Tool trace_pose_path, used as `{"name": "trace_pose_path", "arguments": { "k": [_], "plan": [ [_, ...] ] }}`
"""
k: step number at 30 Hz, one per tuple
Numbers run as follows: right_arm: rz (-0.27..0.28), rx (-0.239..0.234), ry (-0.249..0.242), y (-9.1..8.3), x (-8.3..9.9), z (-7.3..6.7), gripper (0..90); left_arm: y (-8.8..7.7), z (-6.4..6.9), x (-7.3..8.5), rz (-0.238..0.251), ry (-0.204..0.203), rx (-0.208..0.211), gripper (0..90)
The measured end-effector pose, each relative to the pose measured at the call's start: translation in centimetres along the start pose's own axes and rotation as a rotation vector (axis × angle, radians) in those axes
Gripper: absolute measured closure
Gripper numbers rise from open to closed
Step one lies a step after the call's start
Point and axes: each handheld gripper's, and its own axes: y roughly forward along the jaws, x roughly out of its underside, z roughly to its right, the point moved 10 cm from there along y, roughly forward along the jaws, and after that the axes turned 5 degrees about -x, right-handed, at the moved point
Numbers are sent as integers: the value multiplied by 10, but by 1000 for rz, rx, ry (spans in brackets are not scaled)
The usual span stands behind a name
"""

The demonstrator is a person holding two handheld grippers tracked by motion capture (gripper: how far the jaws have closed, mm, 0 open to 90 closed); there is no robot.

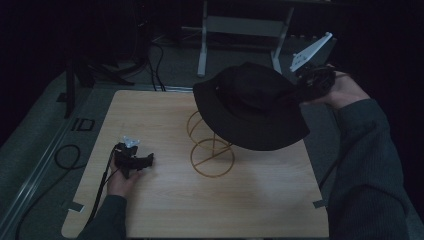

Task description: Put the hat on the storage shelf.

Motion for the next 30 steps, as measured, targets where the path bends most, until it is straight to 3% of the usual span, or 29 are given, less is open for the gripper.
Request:
{"name": "trace_pose_path", "arguments": {
  "k": [13, 30],
  "plan": [
    [-39, -48, -53, 30, -22, -10, 867, 0, 0, 0, 0, -1, 0, 137],
    [-63, -97, -43, 69, -34, -14, 860, 0, 0, 0, 3, -3, 0, 137]
  ]
}}
